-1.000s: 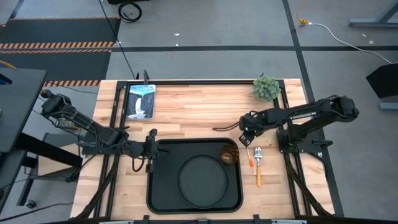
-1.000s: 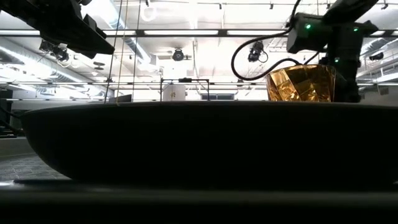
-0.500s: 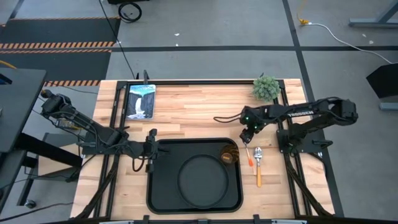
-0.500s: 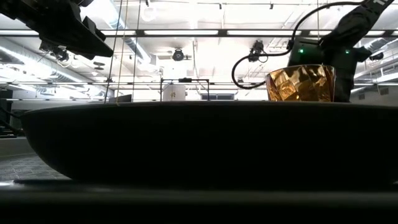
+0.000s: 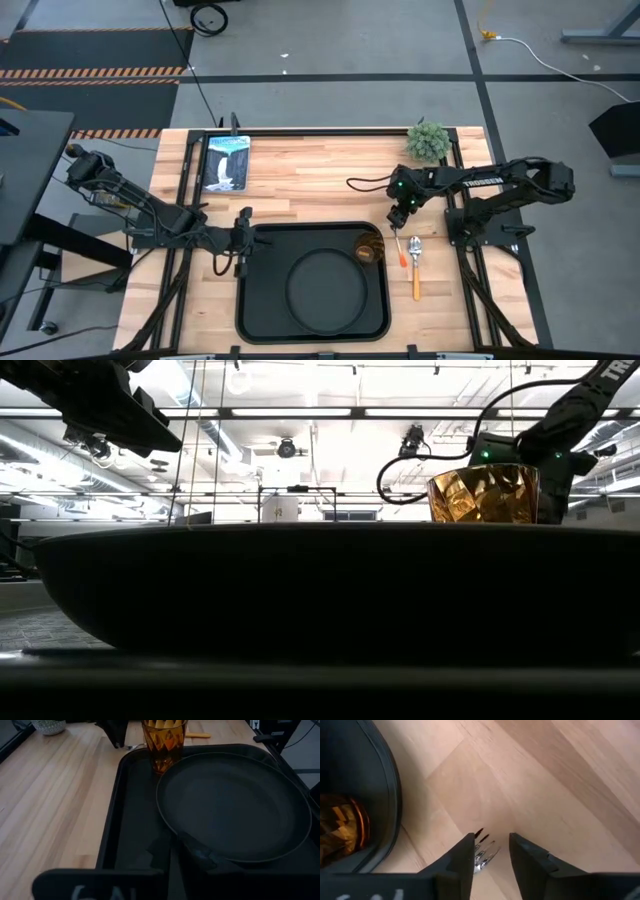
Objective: Pick and place plate/cup/fork/spoon on tray
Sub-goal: Put the orange fork on the black serving tray to the left of the black plate
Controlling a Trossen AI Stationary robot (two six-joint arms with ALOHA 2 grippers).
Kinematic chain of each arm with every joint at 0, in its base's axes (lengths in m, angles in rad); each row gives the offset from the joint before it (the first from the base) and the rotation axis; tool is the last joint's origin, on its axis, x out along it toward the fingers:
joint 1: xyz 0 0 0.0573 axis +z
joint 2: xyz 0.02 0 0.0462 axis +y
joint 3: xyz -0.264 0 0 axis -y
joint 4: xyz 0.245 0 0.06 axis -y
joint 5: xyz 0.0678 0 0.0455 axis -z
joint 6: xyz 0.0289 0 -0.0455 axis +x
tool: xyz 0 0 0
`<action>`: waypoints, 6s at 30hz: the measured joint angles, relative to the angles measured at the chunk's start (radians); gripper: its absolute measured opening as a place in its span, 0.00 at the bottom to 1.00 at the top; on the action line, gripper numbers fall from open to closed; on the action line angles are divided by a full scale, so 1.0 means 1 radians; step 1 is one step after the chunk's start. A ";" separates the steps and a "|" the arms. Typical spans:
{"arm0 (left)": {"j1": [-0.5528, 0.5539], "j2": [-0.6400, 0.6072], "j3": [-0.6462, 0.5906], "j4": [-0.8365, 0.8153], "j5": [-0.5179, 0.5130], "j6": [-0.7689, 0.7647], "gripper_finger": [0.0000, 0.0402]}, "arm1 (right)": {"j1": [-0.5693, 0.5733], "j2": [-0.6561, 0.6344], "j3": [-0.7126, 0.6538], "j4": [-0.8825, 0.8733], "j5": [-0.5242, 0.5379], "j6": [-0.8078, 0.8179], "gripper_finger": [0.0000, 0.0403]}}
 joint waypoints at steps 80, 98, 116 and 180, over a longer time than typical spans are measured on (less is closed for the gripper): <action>0.125 0.146 0.000 0.484 0.111 -0.296 0.40 | 0.585 0.416 0.589 0.976 0.618 -0.317 0.02; 0.125 0.146 0.000 0.478 0.108 -0.287 0.26 | 0.585 0.455 0.589 1.153 0.662 -0.386 0.02; 0.125 0.146 0.000 0.476 0.108 -0.265 0.03 | 0.583 0.455 0.589 1.152 0.658 -0.435 0.03; -0.298 0.695 0.148 0.288 -0.355 -1.491 0.03 | 0.561 -0.127 0.589 0.310 1.070 -0.826 0.48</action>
